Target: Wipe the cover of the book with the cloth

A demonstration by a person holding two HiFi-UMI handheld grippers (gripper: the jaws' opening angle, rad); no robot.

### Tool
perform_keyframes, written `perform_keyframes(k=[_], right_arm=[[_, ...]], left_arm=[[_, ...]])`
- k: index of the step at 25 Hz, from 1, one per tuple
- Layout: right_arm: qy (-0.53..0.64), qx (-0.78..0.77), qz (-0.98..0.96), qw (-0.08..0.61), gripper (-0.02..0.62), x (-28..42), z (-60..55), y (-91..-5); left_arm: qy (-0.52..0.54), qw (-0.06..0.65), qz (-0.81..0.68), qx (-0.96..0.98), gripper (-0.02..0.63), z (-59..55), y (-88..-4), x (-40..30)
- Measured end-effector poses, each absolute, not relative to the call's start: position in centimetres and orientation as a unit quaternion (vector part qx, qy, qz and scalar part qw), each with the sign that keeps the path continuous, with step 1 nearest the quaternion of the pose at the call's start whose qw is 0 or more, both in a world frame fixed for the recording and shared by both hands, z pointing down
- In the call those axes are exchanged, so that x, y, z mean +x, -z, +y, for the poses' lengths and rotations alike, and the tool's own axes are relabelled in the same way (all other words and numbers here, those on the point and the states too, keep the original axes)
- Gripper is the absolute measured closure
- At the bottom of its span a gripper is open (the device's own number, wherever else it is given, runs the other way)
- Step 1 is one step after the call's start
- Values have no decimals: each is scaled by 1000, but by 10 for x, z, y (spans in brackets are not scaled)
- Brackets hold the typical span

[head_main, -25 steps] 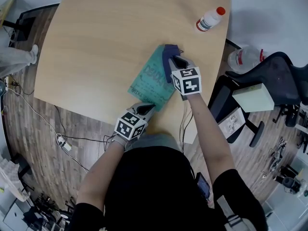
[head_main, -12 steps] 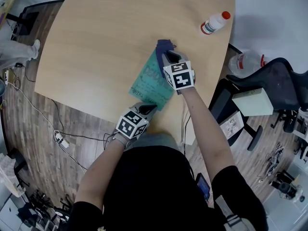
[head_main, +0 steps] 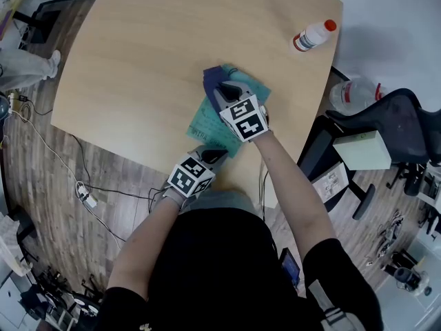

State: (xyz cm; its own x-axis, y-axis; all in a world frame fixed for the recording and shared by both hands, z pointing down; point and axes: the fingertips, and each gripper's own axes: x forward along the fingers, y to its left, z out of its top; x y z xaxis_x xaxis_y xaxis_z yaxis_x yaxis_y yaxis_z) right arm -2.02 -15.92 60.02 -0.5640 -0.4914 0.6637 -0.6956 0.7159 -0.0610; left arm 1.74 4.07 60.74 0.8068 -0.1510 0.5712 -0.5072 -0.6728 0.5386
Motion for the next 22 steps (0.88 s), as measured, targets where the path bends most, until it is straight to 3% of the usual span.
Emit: perform_keyframes(k=[13, 22], right_arm=[[-180, 165, -913, 327, 518, -99, -75, -597], [-191, 55, -914, 354, 520, -113, -36, -599]], left_arm=[[-247, 356, -195, 880, 586, 41, -607, 17], [-246, 352, -197, 881, 586, 41, -606, 17]])
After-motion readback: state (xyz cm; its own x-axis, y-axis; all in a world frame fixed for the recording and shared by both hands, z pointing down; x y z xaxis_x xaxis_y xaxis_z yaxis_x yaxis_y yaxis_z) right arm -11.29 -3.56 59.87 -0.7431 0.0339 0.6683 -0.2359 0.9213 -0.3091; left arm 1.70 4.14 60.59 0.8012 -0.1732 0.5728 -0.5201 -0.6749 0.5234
